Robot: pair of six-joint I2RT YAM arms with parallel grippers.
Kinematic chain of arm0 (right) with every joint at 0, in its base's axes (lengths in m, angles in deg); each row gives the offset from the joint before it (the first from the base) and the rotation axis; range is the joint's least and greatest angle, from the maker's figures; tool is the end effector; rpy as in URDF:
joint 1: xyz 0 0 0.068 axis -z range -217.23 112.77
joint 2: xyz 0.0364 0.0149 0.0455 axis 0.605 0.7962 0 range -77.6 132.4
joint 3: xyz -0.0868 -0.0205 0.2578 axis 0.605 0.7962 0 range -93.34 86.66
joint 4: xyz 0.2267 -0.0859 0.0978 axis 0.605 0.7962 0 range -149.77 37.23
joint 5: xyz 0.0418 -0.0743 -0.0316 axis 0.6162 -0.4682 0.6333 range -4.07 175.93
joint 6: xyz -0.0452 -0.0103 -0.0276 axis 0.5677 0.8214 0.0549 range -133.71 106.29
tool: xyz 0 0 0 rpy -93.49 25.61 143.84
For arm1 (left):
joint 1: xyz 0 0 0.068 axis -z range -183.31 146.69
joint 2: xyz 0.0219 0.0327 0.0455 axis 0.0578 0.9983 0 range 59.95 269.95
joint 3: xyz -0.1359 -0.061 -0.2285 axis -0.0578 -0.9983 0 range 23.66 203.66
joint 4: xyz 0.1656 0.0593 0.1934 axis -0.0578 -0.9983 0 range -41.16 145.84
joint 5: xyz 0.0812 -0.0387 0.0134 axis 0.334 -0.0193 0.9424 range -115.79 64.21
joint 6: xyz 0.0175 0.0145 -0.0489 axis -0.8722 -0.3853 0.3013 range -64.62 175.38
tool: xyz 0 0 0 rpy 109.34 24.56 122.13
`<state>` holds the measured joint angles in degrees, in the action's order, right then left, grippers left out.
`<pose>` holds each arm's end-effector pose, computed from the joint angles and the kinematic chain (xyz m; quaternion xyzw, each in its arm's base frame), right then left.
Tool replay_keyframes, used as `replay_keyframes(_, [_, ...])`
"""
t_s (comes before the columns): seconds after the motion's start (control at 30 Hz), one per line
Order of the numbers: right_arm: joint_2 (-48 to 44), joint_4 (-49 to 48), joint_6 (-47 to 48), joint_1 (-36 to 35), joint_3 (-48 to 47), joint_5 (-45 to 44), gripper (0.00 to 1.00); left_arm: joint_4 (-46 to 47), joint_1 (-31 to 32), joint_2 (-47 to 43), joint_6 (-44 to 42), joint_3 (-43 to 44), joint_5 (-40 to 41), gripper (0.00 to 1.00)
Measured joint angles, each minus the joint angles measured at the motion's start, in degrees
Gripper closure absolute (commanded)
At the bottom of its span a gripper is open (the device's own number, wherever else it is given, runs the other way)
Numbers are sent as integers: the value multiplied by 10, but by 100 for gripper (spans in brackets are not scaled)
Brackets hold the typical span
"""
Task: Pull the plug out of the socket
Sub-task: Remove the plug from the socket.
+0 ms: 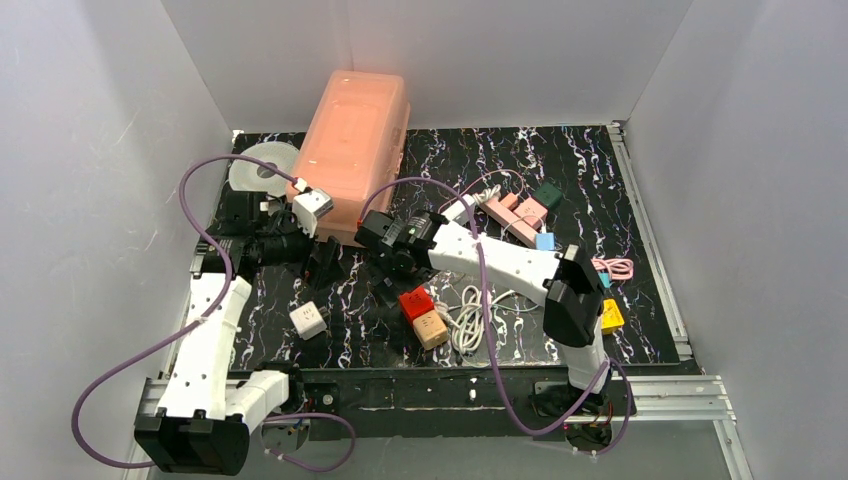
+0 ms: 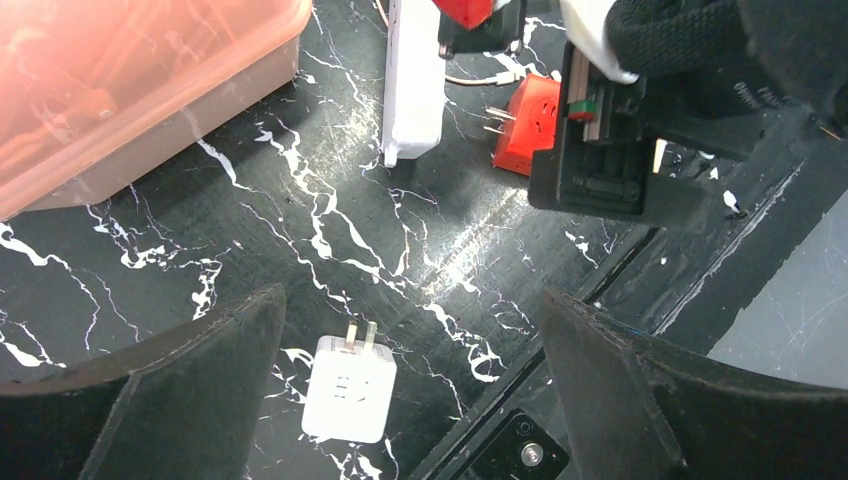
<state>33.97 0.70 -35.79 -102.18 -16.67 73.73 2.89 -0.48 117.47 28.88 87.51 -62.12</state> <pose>0.1795 0.3660 0.2818 -0.3389 0.9168 0.0507 0.2051 0.1843 -0.0302 0.3482 0.3350 0.8249 -0.2115 0.4032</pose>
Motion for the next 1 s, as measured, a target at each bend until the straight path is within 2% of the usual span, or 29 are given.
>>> replay_keyframes(0.37, [16, -55, -19, -7, 65, -23, 5, 3, 0, -12, 18, 9, 8, 2])
replay_keyframes(0.43, [26, -61, -27, -7, 70, -28, 8, 3, 0, -13, 19, 12, 9, 2])
replay_keyframes(0.53, [33, -82, -42, -7, 85, -33, 24, 3, 0, -13, 19, 13, 10, 2])
replay_keyframes(0.6, [33, -88, -52, -7, 94, -35, 40, 3, 0, -13, 19, 13, 12, 2])
replay_keyframes(0.67, [33, -94, -65, -7, 100, -38, 59, 3, 0, -14, 19, 13, 12, 2])
replay_keyframes(0.73, [32, -96, -77, -7, 101, -44, 86, 3, 0, -14, 18, 13, 13, 2])
replay_keyframes(0.77, [31, -98, -84, -7, 103, -47, 96, 3, 0, -14, 18, 13, 13, 2])
replay_keyframes(0.8, [31, -98, -91, -7, 103, -48, 99, 3, 0, -14, 18, 13, 13, 2])
replay_keyframes(1.0, [30, -82, -179, 3, 103, -78, 99, 3, 0, -14, 15, 13, 13, 2])
